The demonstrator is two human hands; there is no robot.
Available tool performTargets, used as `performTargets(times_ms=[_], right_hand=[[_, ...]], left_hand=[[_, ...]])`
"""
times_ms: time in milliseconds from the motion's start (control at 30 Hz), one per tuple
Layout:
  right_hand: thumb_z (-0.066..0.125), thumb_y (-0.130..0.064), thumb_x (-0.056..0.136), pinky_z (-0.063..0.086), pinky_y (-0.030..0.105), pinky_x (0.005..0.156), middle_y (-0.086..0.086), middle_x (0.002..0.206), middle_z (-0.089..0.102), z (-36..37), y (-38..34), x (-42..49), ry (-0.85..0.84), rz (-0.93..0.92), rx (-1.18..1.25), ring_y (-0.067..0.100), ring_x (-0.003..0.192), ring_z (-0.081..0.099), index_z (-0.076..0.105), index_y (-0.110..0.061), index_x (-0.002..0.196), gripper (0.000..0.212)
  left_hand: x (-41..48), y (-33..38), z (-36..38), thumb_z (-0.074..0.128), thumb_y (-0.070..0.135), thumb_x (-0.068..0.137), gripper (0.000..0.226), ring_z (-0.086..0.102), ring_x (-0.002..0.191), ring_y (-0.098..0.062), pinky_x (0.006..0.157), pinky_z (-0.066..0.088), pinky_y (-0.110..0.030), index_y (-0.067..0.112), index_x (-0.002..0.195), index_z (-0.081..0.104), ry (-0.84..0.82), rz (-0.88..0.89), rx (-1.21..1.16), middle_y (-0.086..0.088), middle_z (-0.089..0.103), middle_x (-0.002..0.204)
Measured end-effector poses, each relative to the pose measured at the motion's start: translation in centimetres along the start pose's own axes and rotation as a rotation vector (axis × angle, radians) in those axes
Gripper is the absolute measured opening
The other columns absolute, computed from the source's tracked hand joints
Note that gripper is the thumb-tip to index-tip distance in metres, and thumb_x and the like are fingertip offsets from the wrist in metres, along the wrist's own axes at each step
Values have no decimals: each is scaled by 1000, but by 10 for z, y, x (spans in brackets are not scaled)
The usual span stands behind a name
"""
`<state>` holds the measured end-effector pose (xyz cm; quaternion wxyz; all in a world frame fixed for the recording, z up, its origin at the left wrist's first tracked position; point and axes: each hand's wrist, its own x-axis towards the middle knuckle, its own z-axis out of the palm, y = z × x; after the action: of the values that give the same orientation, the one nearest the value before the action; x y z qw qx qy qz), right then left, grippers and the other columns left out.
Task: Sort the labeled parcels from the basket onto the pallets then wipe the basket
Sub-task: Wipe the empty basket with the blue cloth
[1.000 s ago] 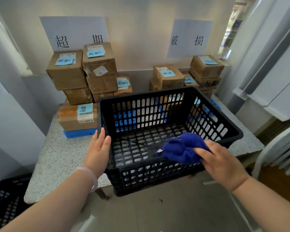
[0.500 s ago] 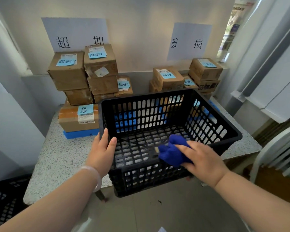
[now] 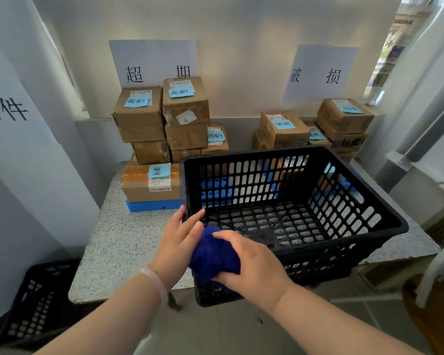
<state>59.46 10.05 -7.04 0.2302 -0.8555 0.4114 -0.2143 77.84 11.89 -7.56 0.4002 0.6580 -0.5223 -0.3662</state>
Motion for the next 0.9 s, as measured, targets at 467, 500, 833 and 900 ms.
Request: performTargets(times_ms=[467,500,833,900], right_hand=[[60,-32,95,51,19,87,-22,127,52,-39,14,24,23,196,399,-6,106,59,47,-41,125,34],[56,-39,96,50,20,88,-23,126,50,-41,20,23,-5,194,226,-6,108,56,47,-41,129,34],[29,-48,102,43,20,88,-24,127,59,-21,34,16,-114,93,-342,-1,116,54,54,-41,132,40],[28,-47,103,42,20,85,-24,125,60,-20,34,17,-117,65,-359,-1,113,55,55,-41,131,39]], left_hand=[[-15,17,-40,55,4,94,37,63,97,-11,74,52,-20,40,105,57,147,-43,-55,10,65,104],[-13,12,-42,53,5,94,46,60,103,-12,84,53,-25,47,113,54,127,-42,35,9,60,115],[-11,19,-52,41,18,97,37,44,117,-2,113,32,-32,29,126,63,-14,176,590,16,56,132],[-10,19,-48,41,41,99,36,40,120,1,115,28,-29,31,128,61,37,123,565,19,49,136]])
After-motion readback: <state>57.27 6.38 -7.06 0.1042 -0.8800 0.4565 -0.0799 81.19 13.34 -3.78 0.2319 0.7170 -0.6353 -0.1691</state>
